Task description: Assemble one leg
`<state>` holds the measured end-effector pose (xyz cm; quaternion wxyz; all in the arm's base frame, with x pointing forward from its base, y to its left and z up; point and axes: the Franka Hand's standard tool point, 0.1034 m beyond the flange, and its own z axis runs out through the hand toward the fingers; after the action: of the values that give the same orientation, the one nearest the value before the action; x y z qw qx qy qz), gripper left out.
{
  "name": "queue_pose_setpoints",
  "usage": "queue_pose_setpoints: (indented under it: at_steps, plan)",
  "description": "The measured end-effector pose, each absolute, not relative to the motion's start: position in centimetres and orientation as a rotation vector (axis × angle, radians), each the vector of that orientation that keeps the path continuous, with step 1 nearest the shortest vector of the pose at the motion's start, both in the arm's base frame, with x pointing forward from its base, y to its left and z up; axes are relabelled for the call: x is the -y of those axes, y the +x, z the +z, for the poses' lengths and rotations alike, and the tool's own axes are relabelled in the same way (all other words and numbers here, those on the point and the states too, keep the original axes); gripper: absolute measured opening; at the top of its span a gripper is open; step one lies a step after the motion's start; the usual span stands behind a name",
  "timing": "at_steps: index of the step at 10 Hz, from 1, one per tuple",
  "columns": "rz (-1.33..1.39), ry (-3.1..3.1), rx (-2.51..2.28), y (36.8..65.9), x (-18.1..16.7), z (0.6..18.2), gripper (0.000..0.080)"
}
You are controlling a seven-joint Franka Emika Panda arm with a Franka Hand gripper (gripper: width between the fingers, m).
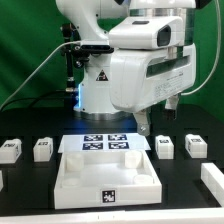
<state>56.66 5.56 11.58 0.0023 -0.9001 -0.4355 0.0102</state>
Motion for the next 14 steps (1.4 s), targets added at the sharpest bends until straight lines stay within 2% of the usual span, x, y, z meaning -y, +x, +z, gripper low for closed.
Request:
queue_pose_setpoints:
  at_steps: [8, 9, 10, 11, 14]
  plan:
    - [0.034, -2.790, 1.431, 56.6, -5.6, 11.4, 0.0650]
    - [-0.014, -2.749, 1.530, 55.6, -5.4, 11.2, 0.0650]
    - [-0.008, -2.556, 1.839, 52.2, -4.3, 10.7, 0.0650]
    - [-0.031, -2.309, 2.174, 50.6, -3.5, 10.5, 0.0650]
    - [-0.027, -1.989, 2.494, 50.2, -2.9, 10.0, 0.0650]
